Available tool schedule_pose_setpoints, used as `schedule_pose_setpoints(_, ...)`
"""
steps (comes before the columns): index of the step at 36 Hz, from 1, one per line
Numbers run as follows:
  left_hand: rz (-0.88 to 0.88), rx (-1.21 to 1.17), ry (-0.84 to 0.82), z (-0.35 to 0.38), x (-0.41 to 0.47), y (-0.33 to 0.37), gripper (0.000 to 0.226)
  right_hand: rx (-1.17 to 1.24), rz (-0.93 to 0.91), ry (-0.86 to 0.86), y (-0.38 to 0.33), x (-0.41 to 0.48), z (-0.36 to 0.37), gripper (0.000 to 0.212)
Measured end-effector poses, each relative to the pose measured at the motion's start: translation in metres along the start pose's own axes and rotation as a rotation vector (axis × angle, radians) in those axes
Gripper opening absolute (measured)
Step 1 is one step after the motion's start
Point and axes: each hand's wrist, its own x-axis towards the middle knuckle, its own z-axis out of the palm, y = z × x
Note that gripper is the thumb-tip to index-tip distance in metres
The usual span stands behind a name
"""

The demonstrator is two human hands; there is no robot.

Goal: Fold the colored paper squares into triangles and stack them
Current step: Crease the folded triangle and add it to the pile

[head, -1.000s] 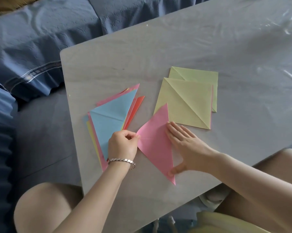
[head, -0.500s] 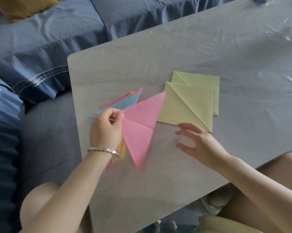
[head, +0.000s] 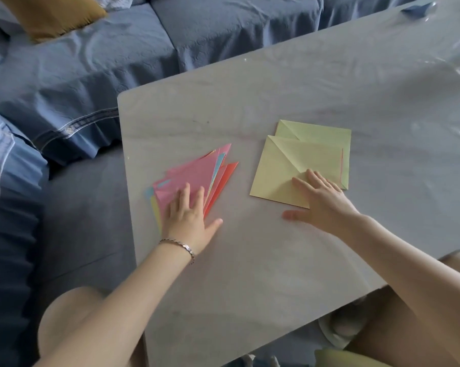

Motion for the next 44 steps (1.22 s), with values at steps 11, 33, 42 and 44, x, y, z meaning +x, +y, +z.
schedule_pose_setpoints(11,0.088,-0.106,0.104,-0.002,-0.004,-0.007,0.064,-0.115,-0.105,0.222,0.012,-0.002,0.004,0.049)
schedule_pose_setpoints(33,-0.285,-0.975,-0.045,-0.009,0.012,0.089,0.048,-0.142,-0.226,0.35,0.001,-0.042,0.024,0.06)
schedule_pose_setpoints(42,-0.186,-0.832,0.015,-0.012,0.016,0.096,0.023,-0.144,-0.229,0.434,0.0,-0.043,0.031,0.047)
schedule_pose_setpoints(44,-0.158,-0.771,0.041,-0.013,0.014,0.096,0.013,-0.122,-0.251,0.453,0.0,-0.043,0.032,0.039)
